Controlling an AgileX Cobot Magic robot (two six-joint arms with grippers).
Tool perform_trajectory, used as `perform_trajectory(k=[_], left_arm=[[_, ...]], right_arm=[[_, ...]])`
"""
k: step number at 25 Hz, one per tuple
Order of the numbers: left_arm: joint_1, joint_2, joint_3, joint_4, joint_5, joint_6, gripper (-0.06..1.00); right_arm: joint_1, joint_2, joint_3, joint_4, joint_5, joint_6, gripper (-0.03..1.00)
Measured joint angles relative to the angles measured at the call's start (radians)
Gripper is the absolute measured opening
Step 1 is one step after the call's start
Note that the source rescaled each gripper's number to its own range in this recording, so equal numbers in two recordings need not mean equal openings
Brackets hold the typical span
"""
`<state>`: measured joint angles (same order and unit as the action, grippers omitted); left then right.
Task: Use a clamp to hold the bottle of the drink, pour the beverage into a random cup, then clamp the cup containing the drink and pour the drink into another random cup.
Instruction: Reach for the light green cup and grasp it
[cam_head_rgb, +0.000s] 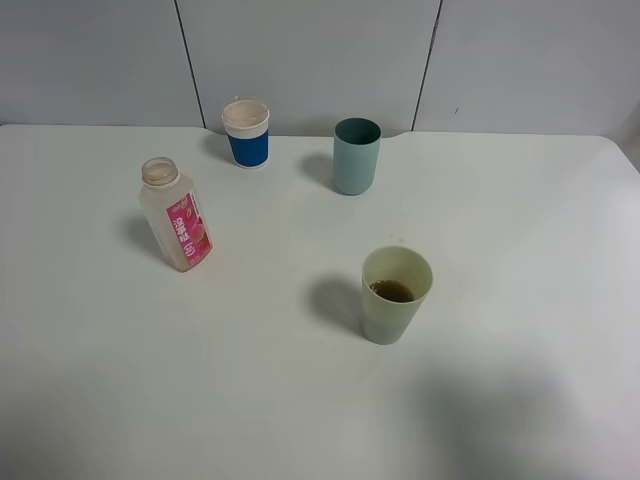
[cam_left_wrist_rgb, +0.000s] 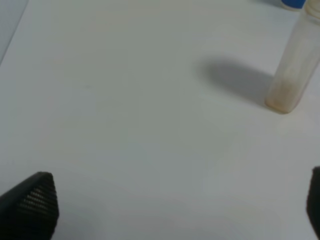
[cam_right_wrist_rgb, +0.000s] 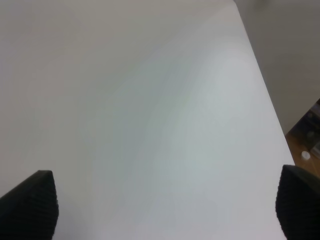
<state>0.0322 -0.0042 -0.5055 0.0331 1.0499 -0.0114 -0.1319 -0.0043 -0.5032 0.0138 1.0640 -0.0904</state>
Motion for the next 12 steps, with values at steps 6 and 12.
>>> perform_trajectory(k=[6,12], left_arm=[[0.0,0.0,0.0,0.0,0.0,0.0,1.0],[0.0,0.0,0.0,0.0,0.0,0.0,1.0]], right_arm=[[0.0,0.0,0.0,0.0,0.0,0.0,0.59],[0.0,0.0,0.0,0.0,0.0,0.0,0.59]])
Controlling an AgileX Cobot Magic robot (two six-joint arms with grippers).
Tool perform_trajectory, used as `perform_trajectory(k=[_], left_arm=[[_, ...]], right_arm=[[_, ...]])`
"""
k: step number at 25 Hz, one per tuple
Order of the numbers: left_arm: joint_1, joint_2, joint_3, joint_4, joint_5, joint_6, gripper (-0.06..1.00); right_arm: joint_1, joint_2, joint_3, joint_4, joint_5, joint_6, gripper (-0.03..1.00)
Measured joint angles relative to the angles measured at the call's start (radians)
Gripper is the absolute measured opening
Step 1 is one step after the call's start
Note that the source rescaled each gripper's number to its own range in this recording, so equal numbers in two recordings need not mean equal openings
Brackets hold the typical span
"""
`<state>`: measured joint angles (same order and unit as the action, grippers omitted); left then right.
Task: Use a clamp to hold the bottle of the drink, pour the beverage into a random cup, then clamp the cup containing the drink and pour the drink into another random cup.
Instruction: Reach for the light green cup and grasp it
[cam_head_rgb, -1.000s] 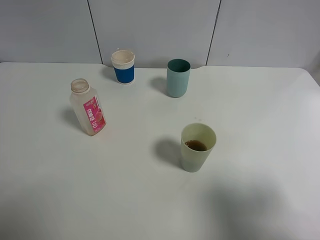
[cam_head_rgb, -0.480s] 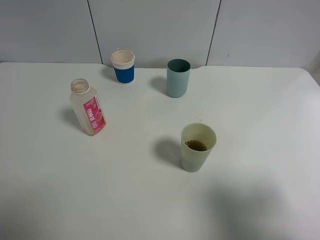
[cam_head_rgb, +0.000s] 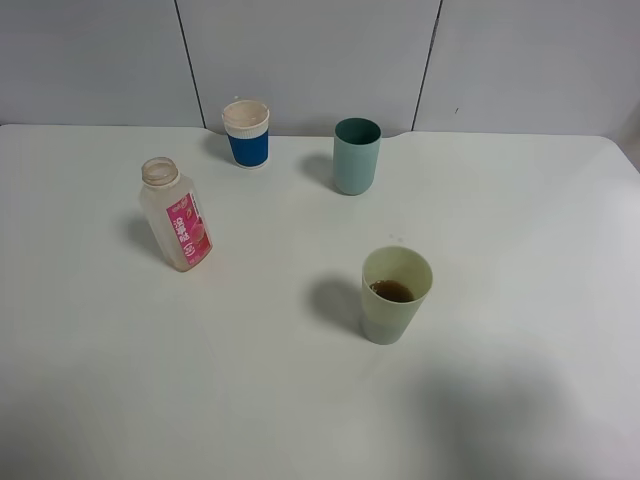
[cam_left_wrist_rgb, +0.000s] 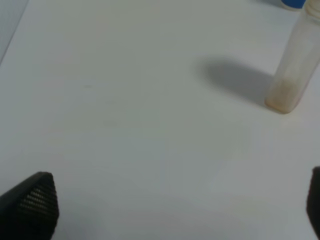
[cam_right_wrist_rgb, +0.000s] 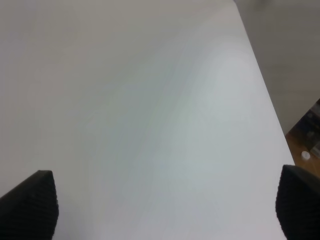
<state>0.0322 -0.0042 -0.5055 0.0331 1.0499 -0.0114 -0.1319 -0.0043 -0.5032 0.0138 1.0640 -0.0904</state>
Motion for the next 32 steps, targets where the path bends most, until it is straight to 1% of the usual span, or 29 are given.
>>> perform_trajectory(k=[9,14,17,23,29,32], left_arm=[[0.0,0.0,0.0,0.0,0.0,0.0,1.0],[0.0,0.0,0.0,0.0,0.0,0.0,1.0],[0.0,0.0,0.0,0.0,0.0,0.0,1.0],[0.0,0.0,0.0,0.0,0.0,0.0,1.0],[0.0,0.0,0.0,0.0,0.0,0.0,1.0],[0.0,0.0,0.0,0.0,0.0,0.0,1.0]], right_arm=[[0.0,0.0,0.0,0.0,0.0,0.0,0.59],[0.0,0.012,-0.016,0.019,-0.01,0.0,0.59],[0.0,0.094,-0.075,0.02,-0.055,0.0,0.59],[0.0,0.364,-0.154,0.017,-0.151,0.0,0.59],[0.0,0.619,-0.159,0.012,-0.321,0.0,0.59],[0.0,0.725,-0.159,0.008,-0.381,0.0,0.59]])
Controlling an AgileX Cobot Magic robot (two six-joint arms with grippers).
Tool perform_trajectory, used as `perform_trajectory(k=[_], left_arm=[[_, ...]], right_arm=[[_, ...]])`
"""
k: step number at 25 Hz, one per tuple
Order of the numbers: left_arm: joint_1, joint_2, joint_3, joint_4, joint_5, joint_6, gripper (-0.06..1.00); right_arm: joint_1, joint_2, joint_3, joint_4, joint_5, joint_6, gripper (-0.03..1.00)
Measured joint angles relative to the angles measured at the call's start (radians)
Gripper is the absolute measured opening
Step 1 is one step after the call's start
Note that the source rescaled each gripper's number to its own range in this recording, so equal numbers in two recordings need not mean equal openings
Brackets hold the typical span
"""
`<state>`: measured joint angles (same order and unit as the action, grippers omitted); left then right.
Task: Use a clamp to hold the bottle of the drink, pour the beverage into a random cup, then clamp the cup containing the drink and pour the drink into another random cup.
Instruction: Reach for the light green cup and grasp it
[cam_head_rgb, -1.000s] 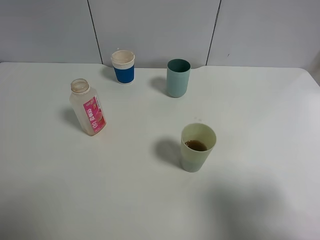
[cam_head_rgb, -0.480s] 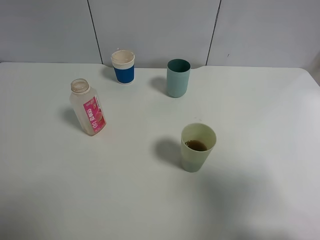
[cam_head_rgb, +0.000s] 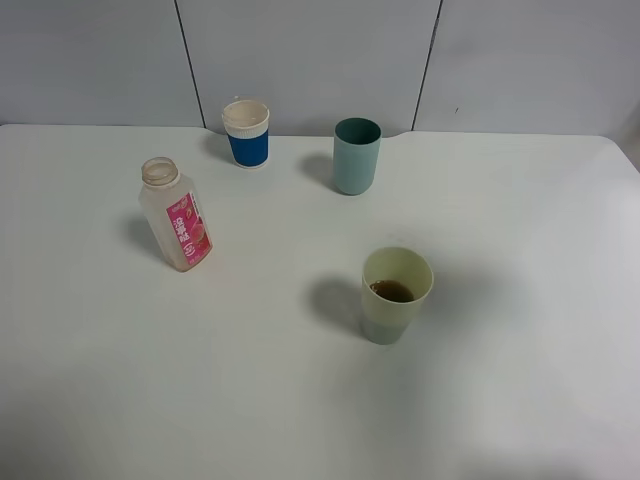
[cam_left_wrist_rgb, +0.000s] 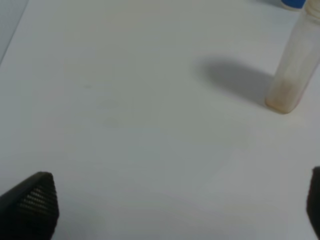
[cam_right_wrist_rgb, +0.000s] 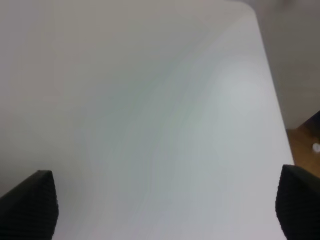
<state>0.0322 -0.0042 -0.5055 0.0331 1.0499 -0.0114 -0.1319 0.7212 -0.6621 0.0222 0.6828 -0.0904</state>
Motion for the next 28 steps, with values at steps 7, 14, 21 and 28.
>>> perform_trajectory(k=[7,14,21,28], left_arm=[[0.0,0.0,0.001,0.0,0.0,0.0,1.0],[0.0,0.0,0.001,0.0,0.0,0.0,1.0],[0.0,0.0,0.001,0.0,0.0,0.0,1.0],[0.0,0.0,0.001,0.0,0.0,0.0,1.0]], right_arm=[[0.037,0.2,0.0,-0.288,-0.059,0.226,0.59],[0.149,0.331,0.025,-0.675,-0.273,0.66,0.59],[0.21,0.412,0.119,-1.077,-0.598,1.079,0.59],[0.157,0.418,0.184,-1.374,-0.929,1.201,0.59]])
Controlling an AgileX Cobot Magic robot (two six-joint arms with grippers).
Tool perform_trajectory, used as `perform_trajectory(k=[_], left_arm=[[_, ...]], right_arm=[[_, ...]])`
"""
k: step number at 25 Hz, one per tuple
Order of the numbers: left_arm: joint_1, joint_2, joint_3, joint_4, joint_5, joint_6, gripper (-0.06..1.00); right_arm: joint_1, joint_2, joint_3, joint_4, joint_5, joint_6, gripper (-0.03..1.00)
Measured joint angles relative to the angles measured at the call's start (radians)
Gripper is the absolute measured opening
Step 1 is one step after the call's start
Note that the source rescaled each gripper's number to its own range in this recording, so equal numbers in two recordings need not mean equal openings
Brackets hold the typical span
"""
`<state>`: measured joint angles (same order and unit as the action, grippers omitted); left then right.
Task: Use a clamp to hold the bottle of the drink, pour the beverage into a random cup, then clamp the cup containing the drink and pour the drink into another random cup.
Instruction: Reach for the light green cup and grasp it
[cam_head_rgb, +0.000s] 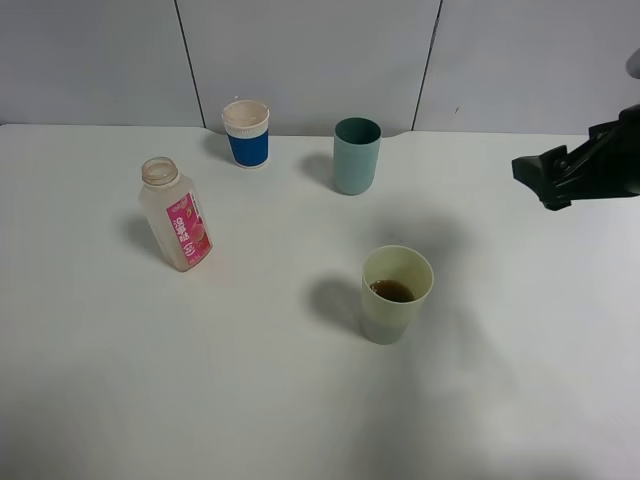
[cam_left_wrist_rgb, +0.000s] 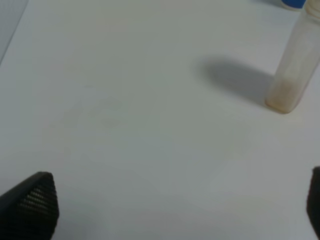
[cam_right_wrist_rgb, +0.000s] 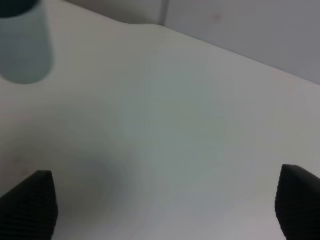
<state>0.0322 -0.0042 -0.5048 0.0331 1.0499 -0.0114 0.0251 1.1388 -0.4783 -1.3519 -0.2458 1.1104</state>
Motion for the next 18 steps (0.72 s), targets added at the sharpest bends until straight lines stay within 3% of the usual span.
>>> perform_trajectory(k=[8,13,18], left_arm=[[0.0,0.0,0.0,0.0,0.0,0.0,1.0],[0.0,0.0,0.0,0.0,0.0,0.0,1.0],[0.0,0.0,0.0,0.0,0.0,0.0,1.0]], right_arm=[[-0.019,0.0,0.001,-0.148,-0.147,0.01,0.57],[-0.047,0.0,0.002,-0.338,-0.233,0.158,0.54],[-0.065,0.0,0.002,-0.358,-0.334,0.26,0.54]])
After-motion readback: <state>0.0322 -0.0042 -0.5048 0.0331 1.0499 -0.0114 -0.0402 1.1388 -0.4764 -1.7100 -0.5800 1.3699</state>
